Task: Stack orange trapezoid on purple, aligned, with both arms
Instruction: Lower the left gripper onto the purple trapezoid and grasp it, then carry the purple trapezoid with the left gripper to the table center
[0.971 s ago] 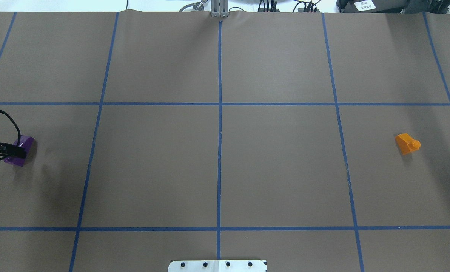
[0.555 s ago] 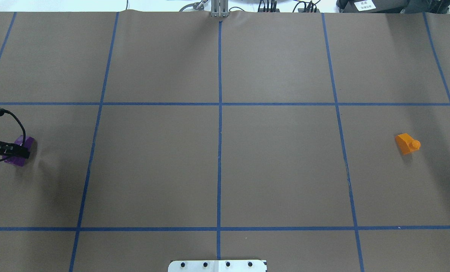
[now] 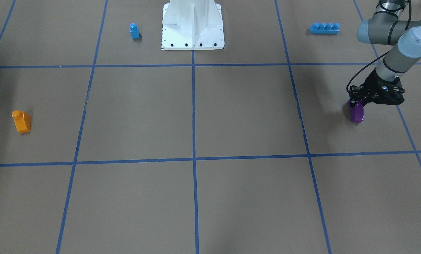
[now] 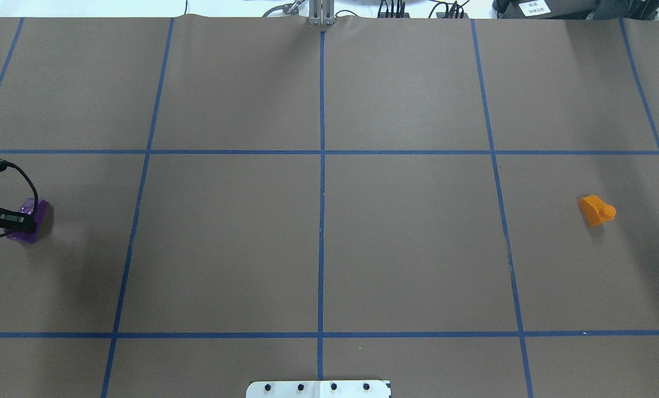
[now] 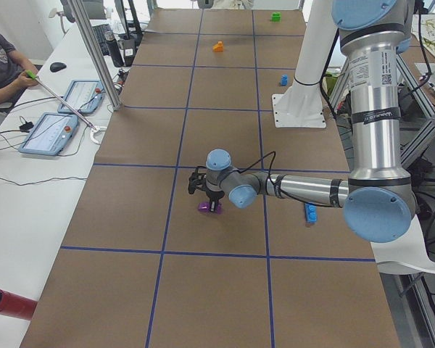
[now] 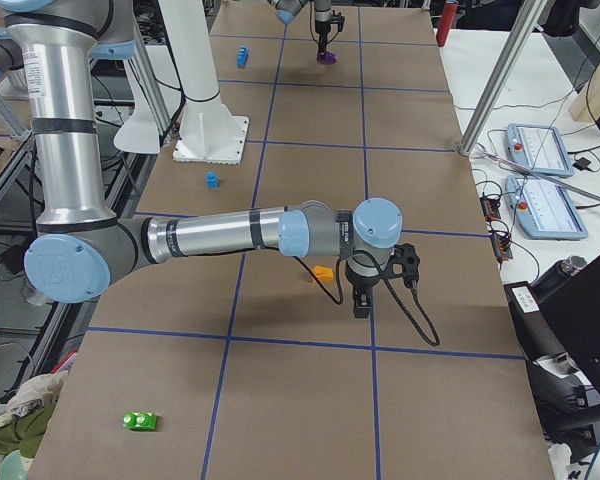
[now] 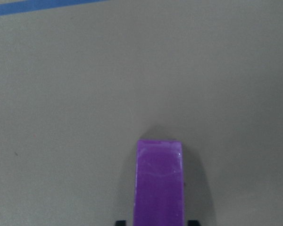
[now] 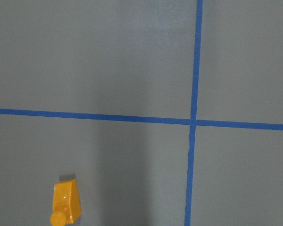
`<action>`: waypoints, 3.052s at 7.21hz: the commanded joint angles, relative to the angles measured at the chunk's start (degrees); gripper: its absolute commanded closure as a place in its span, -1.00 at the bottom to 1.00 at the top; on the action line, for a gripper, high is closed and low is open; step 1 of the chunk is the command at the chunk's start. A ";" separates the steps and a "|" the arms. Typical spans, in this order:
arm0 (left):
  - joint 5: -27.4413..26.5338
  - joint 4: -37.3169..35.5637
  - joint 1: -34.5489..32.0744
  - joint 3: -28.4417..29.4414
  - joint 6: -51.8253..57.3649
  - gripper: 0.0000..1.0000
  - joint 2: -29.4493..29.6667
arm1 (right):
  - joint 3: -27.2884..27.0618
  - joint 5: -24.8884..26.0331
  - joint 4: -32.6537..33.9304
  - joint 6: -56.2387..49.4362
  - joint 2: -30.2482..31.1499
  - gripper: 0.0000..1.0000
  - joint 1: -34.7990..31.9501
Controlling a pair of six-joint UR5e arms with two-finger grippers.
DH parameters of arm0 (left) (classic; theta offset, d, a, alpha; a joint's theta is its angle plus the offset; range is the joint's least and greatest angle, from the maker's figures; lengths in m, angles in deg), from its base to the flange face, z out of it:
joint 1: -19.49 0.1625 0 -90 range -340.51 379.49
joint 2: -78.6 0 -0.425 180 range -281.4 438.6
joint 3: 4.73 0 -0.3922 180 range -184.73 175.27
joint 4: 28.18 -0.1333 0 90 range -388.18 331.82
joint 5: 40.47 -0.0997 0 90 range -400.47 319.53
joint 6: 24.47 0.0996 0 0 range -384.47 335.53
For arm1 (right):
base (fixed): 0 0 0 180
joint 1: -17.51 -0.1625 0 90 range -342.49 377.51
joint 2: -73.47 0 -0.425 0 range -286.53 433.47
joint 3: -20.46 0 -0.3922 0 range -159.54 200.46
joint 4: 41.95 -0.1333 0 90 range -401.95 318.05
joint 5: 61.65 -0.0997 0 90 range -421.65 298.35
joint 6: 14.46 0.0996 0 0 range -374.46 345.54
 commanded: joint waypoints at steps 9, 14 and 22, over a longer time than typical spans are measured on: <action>-5.74 -16.37 11.15 -1.94 3.92 1.00 35.75 | 0.70 -0.44 0.09 0.09 -0.42 -1.00 0.05; -14.29 -29.16 17.06 18.88 7.97 1.00 59.96 | 1.75 -0.35 0.18 0.09 -1.47 -1.00 0.49; -17.19 -25.55 19.95 30.07 9.91 -0.38 65.69 | 1.66 -0.44 0.09 2.64 -1.92 -1.00 0.58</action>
